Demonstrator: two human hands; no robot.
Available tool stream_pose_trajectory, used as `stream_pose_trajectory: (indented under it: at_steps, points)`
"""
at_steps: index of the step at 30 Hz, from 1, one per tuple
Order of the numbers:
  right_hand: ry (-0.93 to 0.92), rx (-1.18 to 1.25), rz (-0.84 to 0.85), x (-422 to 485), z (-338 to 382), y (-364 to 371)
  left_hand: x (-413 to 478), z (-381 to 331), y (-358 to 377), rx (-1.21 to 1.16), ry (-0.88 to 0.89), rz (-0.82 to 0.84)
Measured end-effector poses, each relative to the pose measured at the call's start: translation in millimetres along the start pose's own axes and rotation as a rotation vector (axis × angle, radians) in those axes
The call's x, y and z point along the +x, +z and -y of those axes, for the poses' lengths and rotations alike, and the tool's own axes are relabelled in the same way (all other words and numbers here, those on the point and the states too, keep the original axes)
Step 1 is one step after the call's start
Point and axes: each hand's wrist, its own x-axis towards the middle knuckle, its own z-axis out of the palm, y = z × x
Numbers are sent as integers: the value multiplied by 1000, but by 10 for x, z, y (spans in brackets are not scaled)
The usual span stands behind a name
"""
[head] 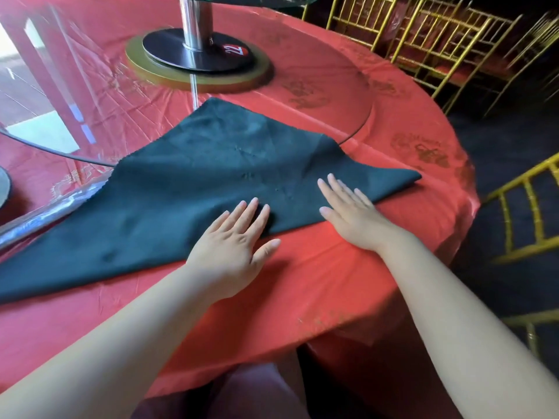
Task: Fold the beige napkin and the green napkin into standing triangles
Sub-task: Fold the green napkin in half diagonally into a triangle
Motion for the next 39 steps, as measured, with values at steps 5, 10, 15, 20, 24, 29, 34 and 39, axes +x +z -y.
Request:
stream_pose_trajectory:
  at_steps: [5,10,15,20,24,29,34,39]
  points:
    - [100,-4,2,24,-459,-80,-26,9,17,52,23,-10]
    - [185,18,17,54,-799,-137,-34,8,7,52,29,2]
    - [277,22,19,51,-1033,-187,-25,9,6,63,36,8]
    - [371,47,10,44,-1189,-199,-16,-3,-16,72,35,39]
    - [498,118,-69,79,-1301,-200,-24,-12,-35,80,33,59]
    - [673,230,-241,115,-1316,-211,-16,-63,-94,101,16,118]
    - [442,316,-595,-40,-1205,-164,80,-195,-116,90,60,-6]
    - [206,398,-384,-206,-1098,-249,422,-364,-110,-148,226,-233]
